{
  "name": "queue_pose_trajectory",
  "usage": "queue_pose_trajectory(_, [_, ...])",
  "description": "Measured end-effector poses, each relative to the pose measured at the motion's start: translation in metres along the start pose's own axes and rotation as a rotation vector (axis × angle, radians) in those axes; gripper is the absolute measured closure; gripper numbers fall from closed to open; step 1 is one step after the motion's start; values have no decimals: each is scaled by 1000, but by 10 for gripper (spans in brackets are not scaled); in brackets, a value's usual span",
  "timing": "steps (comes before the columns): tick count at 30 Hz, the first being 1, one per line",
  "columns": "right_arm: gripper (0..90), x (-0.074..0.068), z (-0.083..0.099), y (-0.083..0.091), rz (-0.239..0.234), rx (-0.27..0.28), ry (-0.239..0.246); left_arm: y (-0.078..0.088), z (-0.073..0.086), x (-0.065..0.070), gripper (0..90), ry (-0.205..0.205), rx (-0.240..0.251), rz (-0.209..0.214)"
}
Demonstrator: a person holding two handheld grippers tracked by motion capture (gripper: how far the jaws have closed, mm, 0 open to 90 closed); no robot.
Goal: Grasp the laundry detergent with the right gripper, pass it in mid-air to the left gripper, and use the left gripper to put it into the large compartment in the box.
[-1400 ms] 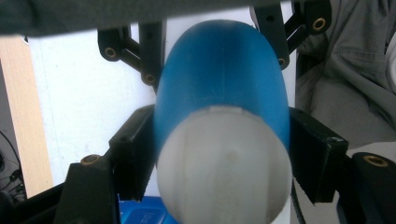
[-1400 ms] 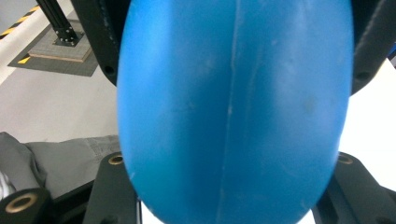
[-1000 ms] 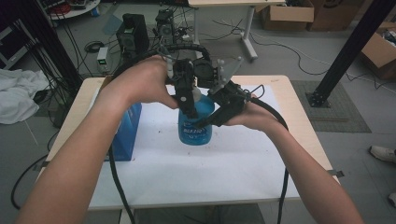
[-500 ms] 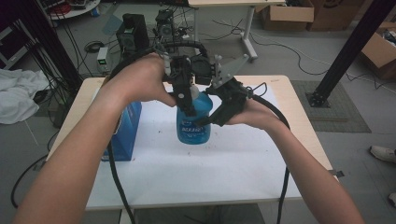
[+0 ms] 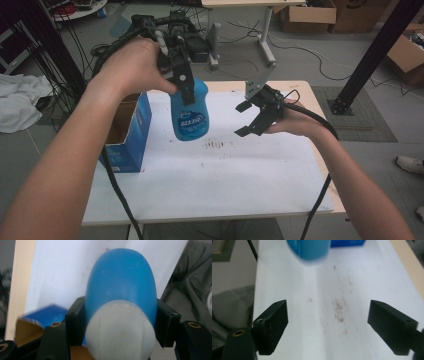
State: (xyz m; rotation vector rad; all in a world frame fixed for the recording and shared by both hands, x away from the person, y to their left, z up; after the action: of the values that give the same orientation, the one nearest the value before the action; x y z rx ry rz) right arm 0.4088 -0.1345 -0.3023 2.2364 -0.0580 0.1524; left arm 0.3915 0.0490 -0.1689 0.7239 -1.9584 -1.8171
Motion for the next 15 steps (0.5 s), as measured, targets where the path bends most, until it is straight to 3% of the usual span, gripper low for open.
queue_pose_trajectory(3, [179,2,18,5,2,-75,-25,6,9,-18,388,124,-18,-20])
queue_pose_trajectory(4, [181,3,24,7,7,-101,-31,6,9,-18,388,124,-18,-20])
queue_pose_trajectory(5, [181,4,29,9,18,-125,-33,10,17,-32,388,215,-18,-39])
queue_pose_trajectory(9, [194,9,49,17,47,-195,-69,19,36,-58,388,408,-18,-61])
queue_pose_trajectory(12, [197,11,63,23,67,-249,-90,24,50,-75,388,582,4,-70])
queue_pose_trajectory(13, [201,12,67,25,67,-262,-98,25,55,-80,388,619,2,-73])
queue_pose_trajectory(14, [201,12,67,25,67,-262,-98,25,55,-80,388,619,2,-73])
queue_pose_trajectory(15, [201,14,74,28,81,-278,-107,27,64,-89,388,695,4,-81])
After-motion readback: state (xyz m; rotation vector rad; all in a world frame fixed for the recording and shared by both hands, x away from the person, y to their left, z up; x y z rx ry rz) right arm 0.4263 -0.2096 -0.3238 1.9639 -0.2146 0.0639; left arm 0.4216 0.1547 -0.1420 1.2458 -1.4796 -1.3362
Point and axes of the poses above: each handheld gripper's, and its own axes: y roughly backward along the jaws, z roughly out of its underside, x roughly to its right, the point moved 7 cm from there along -y, roughly forward along the jaws, and after that the axes turned 9 degrees about y, right-handed, at the moved point
